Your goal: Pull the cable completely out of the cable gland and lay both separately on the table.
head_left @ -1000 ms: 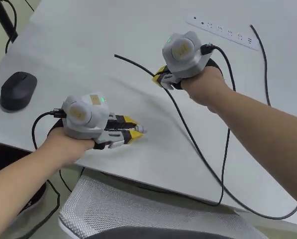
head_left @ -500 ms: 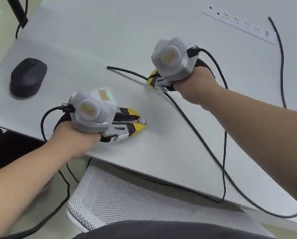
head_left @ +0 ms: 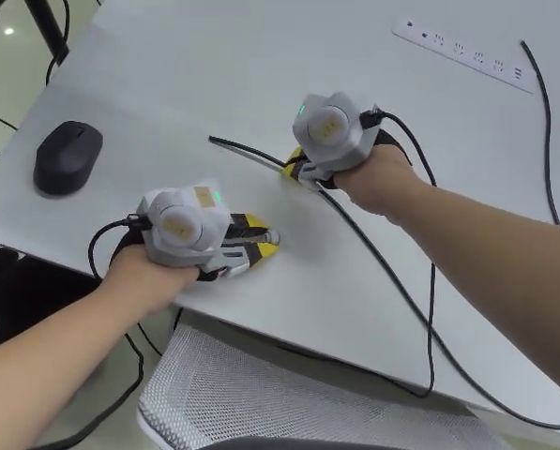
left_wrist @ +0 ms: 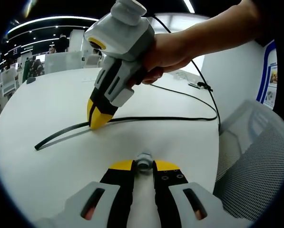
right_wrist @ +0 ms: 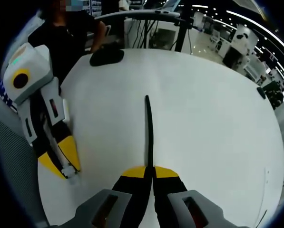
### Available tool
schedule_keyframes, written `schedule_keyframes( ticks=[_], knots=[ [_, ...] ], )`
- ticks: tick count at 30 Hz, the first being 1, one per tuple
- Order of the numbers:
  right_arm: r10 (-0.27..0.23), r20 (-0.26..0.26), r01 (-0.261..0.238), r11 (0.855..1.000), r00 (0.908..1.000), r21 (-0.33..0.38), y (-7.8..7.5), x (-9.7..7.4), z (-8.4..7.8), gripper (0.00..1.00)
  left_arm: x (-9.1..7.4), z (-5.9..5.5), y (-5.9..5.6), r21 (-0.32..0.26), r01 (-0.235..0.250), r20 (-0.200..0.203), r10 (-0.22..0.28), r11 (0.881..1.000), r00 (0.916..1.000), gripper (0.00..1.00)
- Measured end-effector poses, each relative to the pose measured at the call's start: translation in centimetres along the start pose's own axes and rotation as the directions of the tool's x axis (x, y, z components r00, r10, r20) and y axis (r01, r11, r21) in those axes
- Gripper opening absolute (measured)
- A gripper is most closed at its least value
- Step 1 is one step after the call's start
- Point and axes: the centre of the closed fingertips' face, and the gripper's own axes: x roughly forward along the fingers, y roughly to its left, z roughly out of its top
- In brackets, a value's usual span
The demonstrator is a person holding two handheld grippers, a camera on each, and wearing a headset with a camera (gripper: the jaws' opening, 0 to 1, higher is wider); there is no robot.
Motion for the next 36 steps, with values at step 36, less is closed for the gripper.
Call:
schedule_keyframes(
  ticks=[36],
  knots=[
    [-0.106, 0.126, 0.083, 0.981, 0.9863, 0.176, -1.5, -3.3, 1.1, 0.40, -0.8, 1.0, -0.1, 0.034, -0.052, -0.017, 0.052, 0.998, 0.9985, 0.37]
  ],
)
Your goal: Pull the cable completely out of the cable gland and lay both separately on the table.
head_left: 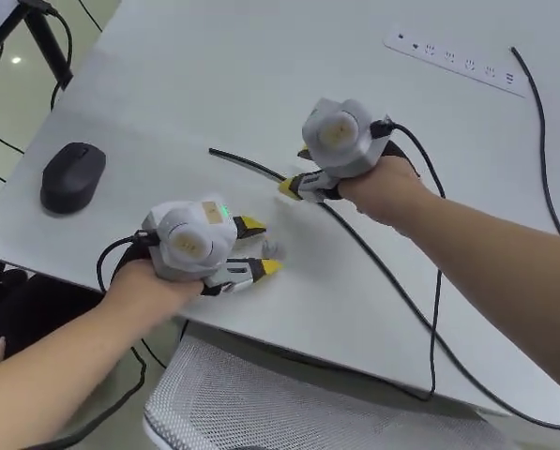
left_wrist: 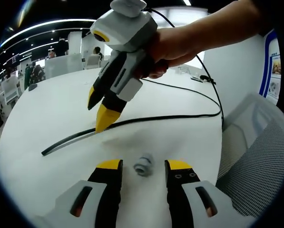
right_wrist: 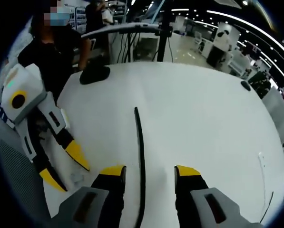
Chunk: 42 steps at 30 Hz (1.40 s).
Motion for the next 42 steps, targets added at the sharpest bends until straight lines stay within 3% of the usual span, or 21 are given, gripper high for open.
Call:
schedule_keyframes(
  ticks=[2, 9, 14, 20, 21, 23, 26, 31, 34, 37, 42],
  knots=[
    [-0.006, 0.051, 0.003, 0.999, 0.9987, 0.051, -0.2, -1.3, 0.7, 0.42, -0.5, 0.6, 0.2, -0.015, -0.010, 0.020, 0.010, 1.000, 0.9998, 0.39],
    [-0.055, 0.125, 0.040, 0.992, 0.9906, 0.117, -0.8, -5.8, 0.6, 0.52, -2.1, 2.1, 0.6, -0.054, -0.028, 0.051, 0.031, 0.998, 0.9982, 0.49],
    [-0.101, 0.193, 0.059, 0.976, 0.9760, 0.210, -0.5, -9.3, -0.1, 0.59, -3.6, 2.9, 0.6, -0.060, -0.042, 0.063, 0.046, 0.997, 0.9969, 0.53],
    [-0.172, 0.270, 0.083, 0.946, 0.9472, 0.312, -0.1, -13.6, -1.0, 0.63, -5.1, 3.9, 0.3, -0.089, -0.044, 0.071, 0.050, 0.995, 0.9963, 0.57],
    [-0.191, 0.289, 0.088, 0.939, 0.9380, 0.333, 0.0, -14.6, -1.2, 0.64, -5.4, 4.1, 0.3, -0.104, -0.040, 0.071, 0.048, 0.994, 0.9963, 0.58],
    [-0.210, 0.308, 0.092, 0.929, 0.9280, 0.358, 0.5, -16.0, -1.7, 0.65, -5.9, 4.5, 0.2, -0.117, -0.036, 0.078, 0.046, 0.992, 0.9959, 0.59],
    [-0.234, 0.317, 0.102, 0.918, 0.9193, 0.382, 1.1, -17.5, -2.7, 0.67, -6.4, 5.2, 0.1, -0.122, -0.036, 0.085, 0.047, 0.992, 0.9953, 0.61],
    [-0.286, 0.325, 0.112, 0.879, 0.9014, 0.463, 2.3, -20.3, -5.3, 0.72, -7.4, 6.5, -0.2, -0.124, -0.033, 0.102, 0.046, 0.992, 0.9937, 0.64],
    [-0.319, 0.336, 0.117, 0.856, 0.8862, 0.504, 2.9, -21.5, -6.6, 0.76, -7.8, 7.0, -0.4, -0.127, -0.034, 0.113, 0.048, 0.991, 0.9924, 0.67],
    [-0.356, 0.346, 0.114, 0.821, 0.8679, 0.559, 3.3, -22.8, -8.2, 0.80, -8.4, 7.6, -0.8, -0.131, -0.027, 0.129, 0.044, 0.991, 0.9906, 0.68],
    [-0.394, 0.341, 0.129, 0.794, 0.8533, 0.594, 4.3, -24.1, -10.4, 0.83, -9.3, 7.8, -1.3, -0.125, -0.039, 0.129, 0.055, 0.991, 0.9901, 0.72]
  ],
)
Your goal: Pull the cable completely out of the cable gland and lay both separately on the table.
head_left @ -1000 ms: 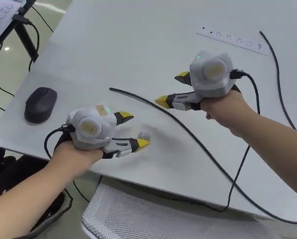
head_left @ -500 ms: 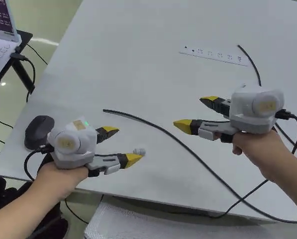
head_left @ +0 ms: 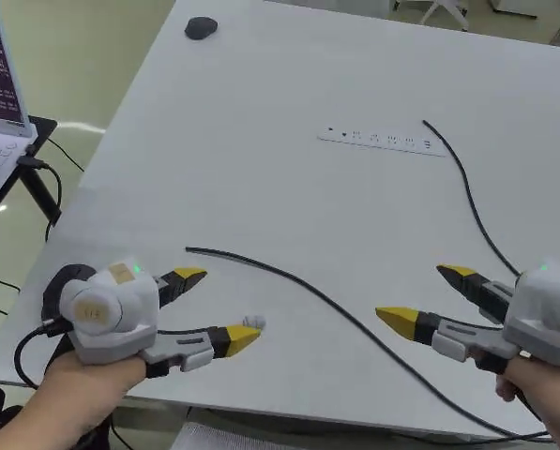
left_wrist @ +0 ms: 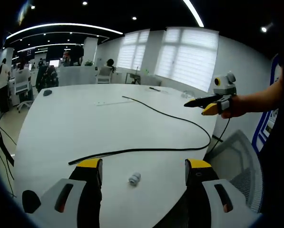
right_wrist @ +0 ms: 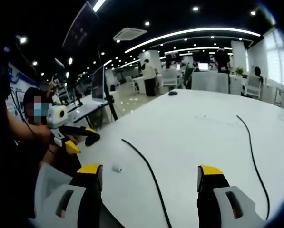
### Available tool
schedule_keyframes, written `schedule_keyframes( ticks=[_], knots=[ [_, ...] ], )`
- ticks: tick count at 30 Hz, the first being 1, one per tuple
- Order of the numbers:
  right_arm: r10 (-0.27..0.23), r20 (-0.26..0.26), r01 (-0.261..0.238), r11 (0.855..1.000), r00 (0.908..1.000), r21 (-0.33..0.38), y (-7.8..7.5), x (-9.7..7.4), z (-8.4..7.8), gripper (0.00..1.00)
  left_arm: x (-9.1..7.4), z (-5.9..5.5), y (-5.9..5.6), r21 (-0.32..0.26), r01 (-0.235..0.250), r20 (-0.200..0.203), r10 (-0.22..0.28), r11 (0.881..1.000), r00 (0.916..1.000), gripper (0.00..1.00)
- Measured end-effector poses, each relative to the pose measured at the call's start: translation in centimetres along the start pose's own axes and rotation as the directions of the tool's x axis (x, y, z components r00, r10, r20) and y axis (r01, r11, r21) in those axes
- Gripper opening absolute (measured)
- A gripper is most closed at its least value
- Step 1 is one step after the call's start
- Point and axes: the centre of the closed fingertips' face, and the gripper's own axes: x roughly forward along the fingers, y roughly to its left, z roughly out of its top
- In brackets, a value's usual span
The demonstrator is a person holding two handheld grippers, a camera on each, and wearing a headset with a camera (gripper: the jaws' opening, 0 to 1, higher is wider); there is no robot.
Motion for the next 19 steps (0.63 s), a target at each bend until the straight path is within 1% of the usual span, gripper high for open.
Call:
schedule_keyframes(
  ticks=[4, 5, 6, 9, 12, 16, 19],
  knots=[
    [-0.003, 0.012, 0.003, 1.000, 0.9999, 0.022, 0.1, -1.1, -1.0, 0.87, -0.7, 0.2, -0.1, -0.010, -0.016, 0.006, 0.016, 1.000, 0.9999, 0.74],
    [-0.003, 0.008, 0.003, 1.000, 1.0000, 0.022, 0.3, -1.5, -1.4, 0.89, -0.9, 0.1, 0.0, -0.015, -0.023, 0.000, 0.023, 1.000, 0.9997, 0.75],
    [-0.003, 0.000, 0.003, 1.000, 1.0000, 0.021, 0.2, -1.8, -2.1, 0.90, -1.0, 0.0, 0.0, -0.022, -0.028, -0.005, 0.028, 0.999, 0.9996, 0.76],
    [-0.002, -0.029, 0.003, 0.999, 0.9996, 0.033, 0.1, -2.3, -3.3, 0.90, -1.4, -0.1, -0.1, -0.026, -0.031, -0.006, 0.031, 0.999, 0.9995, 0.77],
    [0.000, -0.031, 0.001, 1.000, 0.9995, 0.027, 0.2, -2.5, -3.5, 0.92, -1.6, -0.6, -0.2, -0.006, -0.036, -0.035, 0.036, 0.999, 0.9987, 0.79],
    [0.011, -0.027, -0.011, 1.000, 0.9996, 0.027, 0.5, -2.5, -3.3, 0.96, -1.8, -0.5, -0.1, -0.016, -0.044, -0.032, 0.043, 0.999, 0.9985, 0.83],
    [0.028, -0.025, -0.027, 0.999, 0.9993, 0.033, 0.8, -2.3, -3.4, 0.99, -1.9, -0.7, 0.2, -0.023, -0.049, -0.041, 0.048, 0.999, 0.9980, 0.84]
  ],
)
